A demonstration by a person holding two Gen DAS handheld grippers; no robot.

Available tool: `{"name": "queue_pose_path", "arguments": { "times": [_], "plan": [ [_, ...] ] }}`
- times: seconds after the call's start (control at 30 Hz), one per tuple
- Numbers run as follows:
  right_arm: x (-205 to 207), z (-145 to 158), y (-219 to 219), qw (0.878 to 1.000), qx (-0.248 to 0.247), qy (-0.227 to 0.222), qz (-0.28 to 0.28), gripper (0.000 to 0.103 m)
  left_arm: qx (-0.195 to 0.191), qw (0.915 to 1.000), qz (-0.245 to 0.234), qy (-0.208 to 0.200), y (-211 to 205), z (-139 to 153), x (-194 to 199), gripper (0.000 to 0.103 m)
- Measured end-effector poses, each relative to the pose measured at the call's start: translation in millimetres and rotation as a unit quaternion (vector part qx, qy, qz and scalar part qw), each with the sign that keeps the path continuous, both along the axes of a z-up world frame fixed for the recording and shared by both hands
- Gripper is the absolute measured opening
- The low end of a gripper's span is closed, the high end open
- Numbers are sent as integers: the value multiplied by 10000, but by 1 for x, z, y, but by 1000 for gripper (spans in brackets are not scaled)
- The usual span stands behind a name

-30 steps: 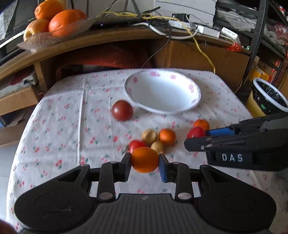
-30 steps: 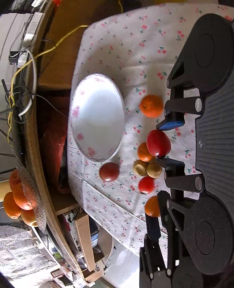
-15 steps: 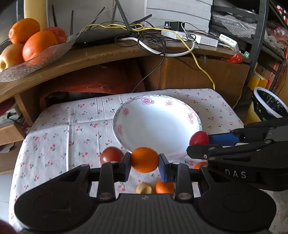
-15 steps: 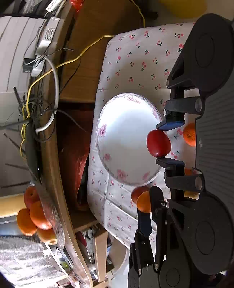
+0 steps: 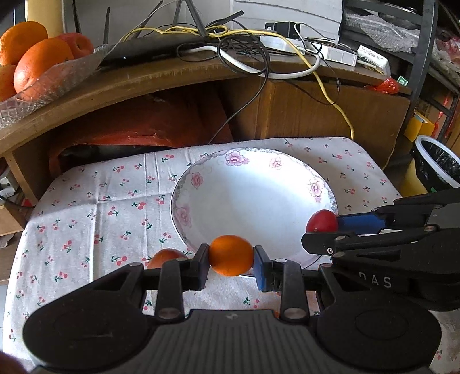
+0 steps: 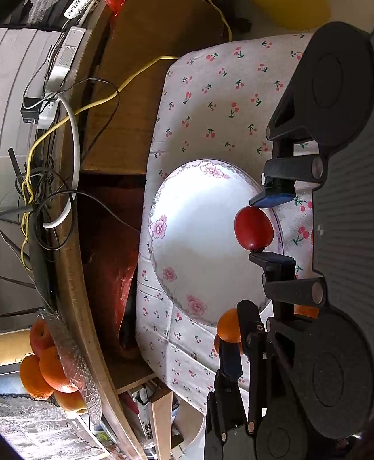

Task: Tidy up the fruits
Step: 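Carry orange and tomato over the white bowl and open both tools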

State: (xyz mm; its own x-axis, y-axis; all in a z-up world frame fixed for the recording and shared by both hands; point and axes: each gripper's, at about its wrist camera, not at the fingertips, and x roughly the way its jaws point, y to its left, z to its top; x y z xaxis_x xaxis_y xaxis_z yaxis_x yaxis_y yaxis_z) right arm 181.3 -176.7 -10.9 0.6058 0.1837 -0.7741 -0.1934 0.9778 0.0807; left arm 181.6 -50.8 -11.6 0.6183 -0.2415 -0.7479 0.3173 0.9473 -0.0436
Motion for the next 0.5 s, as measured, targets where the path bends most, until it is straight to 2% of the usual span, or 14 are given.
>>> {"name": "queue_pose_path", "arguments": {
  "times": [0.5],
  "plan": [
    [4, -2, 2, 9999, -51, -68, 61, 32, 25, 10000, 35, -2, -1, -6, 7, 39]
  ]
}}
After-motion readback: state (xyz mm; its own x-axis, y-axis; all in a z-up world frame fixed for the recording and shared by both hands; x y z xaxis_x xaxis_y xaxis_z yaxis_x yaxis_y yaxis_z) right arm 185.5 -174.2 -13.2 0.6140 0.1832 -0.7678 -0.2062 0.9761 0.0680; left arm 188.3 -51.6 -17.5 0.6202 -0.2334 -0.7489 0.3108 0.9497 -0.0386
